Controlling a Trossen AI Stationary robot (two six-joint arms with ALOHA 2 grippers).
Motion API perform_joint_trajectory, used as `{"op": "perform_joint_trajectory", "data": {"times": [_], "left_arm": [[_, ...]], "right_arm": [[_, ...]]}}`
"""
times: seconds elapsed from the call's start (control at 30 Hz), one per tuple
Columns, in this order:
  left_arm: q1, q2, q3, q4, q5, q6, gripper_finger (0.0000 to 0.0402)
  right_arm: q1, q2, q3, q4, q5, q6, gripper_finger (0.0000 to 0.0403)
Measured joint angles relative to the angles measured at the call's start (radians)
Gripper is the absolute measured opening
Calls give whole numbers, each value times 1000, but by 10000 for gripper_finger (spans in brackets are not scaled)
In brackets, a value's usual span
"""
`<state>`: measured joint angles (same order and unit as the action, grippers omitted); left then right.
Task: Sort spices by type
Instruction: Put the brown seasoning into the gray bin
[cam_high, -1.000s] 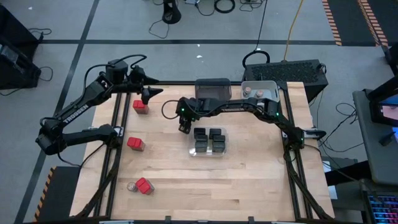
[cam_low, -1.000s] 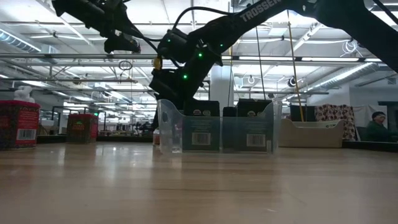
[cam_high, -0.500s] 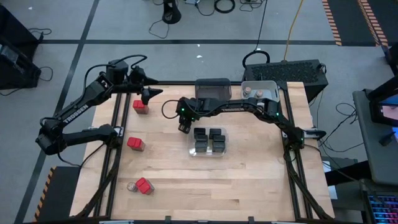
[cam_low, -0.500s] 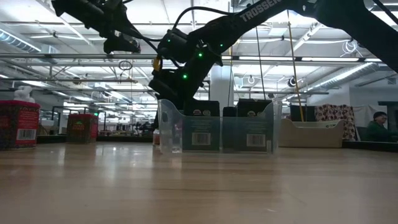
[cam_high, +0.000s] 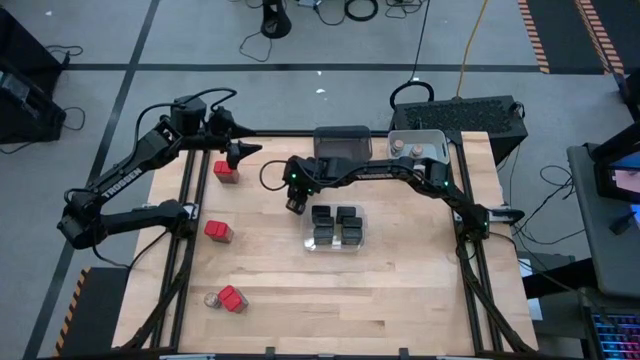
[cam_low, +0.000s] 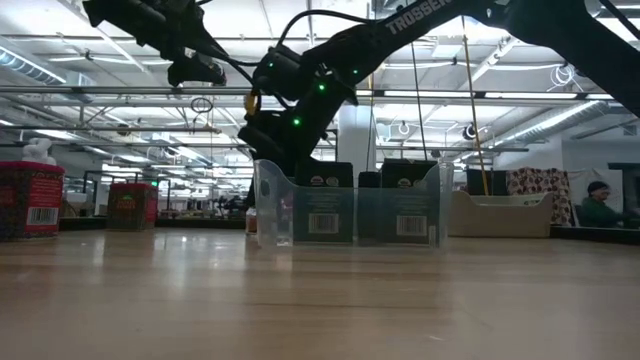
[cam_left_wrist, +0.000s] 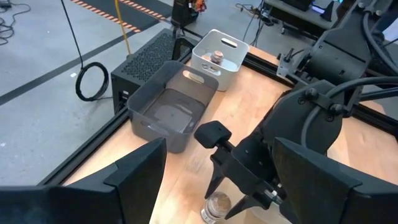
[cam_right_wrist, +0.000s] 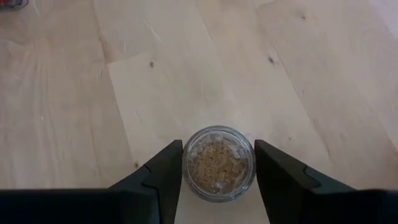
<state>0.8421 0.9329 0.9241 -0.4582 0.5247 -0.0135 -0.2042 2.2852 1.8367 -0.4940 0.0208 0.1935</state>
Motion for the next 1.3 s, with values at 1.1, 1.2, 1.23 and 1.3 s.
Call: {"op": "perform_joint_trajectory", "data": {"times": [1.1, 1.2, 1.23, 1.3], "left_arm": [[0, 0, 0, 89, -4, -60, 299], [0, 0, 0, 88, -11, -77, 299], [0, 0, 0, 92, -19, -81, 299], [0, 4, 0, 103, -35, -86, 299]], "right_arm": [[-209, -533, -220, -298, 59, -46, 161], [-263, -723, -433, -278, 131, 10, 161], [-282, -786, -497, -275, 161, 28, 161], [-320, -892, -609, -277, 207, 67, 161]]}}
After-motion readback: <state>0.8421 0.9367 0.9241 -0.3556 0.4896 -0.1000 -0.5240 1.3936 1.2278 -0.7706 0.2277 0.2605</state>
